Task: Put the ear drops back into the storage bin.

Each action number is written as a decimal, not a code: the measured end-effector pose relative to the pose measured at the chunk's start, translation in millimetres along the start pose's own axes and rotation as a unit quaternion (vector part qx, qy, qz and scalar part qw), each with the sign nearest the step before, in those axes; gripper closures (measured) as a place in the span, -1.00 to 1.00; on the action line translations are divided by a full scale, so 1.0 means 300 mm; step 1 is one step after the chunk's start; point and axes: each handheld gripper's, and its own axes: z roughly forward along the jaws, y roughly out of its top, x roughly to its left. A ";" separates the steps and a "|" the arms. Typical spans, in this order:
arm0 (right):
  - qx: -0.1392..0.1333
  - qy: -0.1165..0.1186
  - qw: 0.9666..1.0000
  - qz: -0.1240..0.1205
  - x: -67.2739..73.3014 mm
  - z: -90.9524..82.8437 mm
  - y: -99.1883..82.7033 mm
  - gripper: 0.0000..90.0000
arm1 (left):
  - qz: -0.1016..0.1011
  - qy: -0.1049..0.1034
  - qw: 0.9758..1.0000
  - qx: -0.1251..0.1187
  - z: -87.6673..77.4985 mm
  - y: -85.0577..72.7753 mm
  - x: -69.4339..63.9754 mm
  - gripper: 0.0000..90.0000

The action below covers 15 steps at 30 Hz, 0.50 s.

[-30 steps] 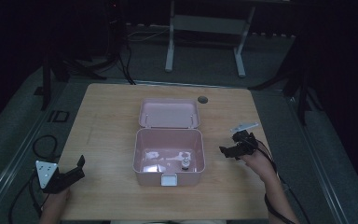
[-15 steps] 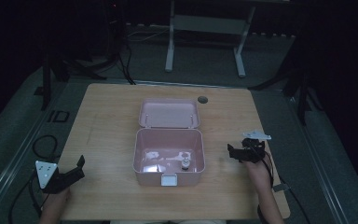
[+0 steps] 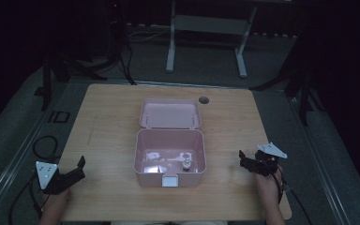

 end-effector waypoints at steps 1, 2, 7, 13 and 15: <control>-0.003 0.000 1.000 0.002 -0.002 -0.005 -0.006 -0.75 | 0.000 0.000 1.000 0.000 0.000 0.000 0.000 -0.99; -0.006 -0.001 1.000 0.002 -0.002 -0.010 -0.012 -0.75 | 0.000 0.000 1.000 0.001 0.001 0.000 0.000 -0.99; -0.010 -0.007 1.000 0.002 -0.002 -0.030 -0.039 -0.75 | 0.000 0.001 1.000 0.000 0.000 0.000 0.000 -0.99; -0.015 -0.017 1.000 0.000 -0.016 -0.068 -0.071 -0.75 | 0.001 0.000 1.000 0.000 0.000 0.000 0.000 -0.99; -0.019 -0.023 1.000 0.003 -0.025 -0.082 -0.088 -0.75 | 0.001 0.000 1.000 0.000 -0.001 0.000 0.000 -0.99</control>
